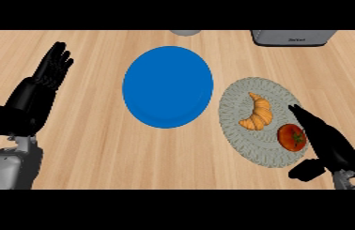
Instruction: Pick the tomato from the placemat and place it in the plate
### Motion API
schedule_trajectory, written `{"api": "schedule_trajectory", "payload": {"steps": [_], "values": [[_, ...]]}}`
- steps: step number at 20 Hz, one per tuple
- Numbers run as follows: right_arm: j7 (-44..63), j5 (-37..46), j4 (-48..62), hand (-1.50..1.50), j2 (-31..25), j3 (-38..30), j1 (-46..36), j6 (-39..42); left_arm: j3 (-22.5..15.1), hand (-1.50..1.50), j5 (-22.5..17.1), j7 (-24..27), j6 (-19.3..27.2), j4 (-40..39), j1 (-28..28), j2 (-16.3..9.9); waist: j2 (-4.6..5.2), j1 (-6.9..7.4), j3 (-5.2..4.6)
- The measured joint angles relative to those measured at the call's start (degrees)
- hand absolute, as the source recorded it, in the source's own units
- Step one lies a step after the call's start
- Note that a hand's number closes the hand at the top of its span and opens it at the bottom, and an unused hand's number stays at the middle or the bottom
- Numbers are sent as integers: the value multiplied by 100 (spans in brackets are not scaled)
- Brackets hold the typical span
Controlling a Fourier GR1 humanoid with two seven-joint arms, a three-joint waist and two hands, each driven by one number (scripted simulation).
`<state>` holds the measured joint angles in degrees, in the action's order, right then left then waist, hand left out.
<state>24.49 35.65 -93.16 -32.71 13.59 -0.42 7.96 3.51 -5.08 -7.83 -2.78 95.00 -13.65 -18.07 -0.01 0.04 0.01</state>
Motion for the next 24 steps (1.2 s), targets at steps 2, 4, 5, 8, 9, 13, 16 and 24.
{"api": "schedule_trajectory", "payload": {"steps": [2, 4, 5, 8, 9, 13, 16, 24], "values": [[-217, 32, 188, -150, 63, -73, -7, 52, 24, 0, 72, 174, -24, -131, 47, 64, 2, -4, 1], [-294, 182, 429, -150, 249, -76, -85, 60, 37, 0, 115, 155, -57, -71, 82, 98, 1, -1, -1], [-384, 231, 659, -150, 293, -125, -192, 63, 79, 0, 103, 139, -95, -63, 94, 81, 3, 6, 0], [-528, 477, 1084, -150, 450, -184, -311, 51, 145, 0, 143, 157, -128, -126, 24, 124, 3, 4, -1], [-595, 535, 1313, -150, 501, -238, -427, 32, 167, 0, 140, 109, -144, -139, -26, 124, 4, 6, 0], [-981, 774, 1604, 150, 638, -321, -460, -316, 262, 0, 143, 230, -216, -330, -116, 139, -11, -4, -29], [-1271, 1000, 1822, 150, 714, -403, -657, -793, 274, 0, 121, 153, -251, -271, -111, 133, -11, 7, -34], [-455, 1904, 1270, 150, 1026, -429, -437, -1649, 342, 0, 154, 21, -227, -234, -154, 127, -30, -86, -20]]}}
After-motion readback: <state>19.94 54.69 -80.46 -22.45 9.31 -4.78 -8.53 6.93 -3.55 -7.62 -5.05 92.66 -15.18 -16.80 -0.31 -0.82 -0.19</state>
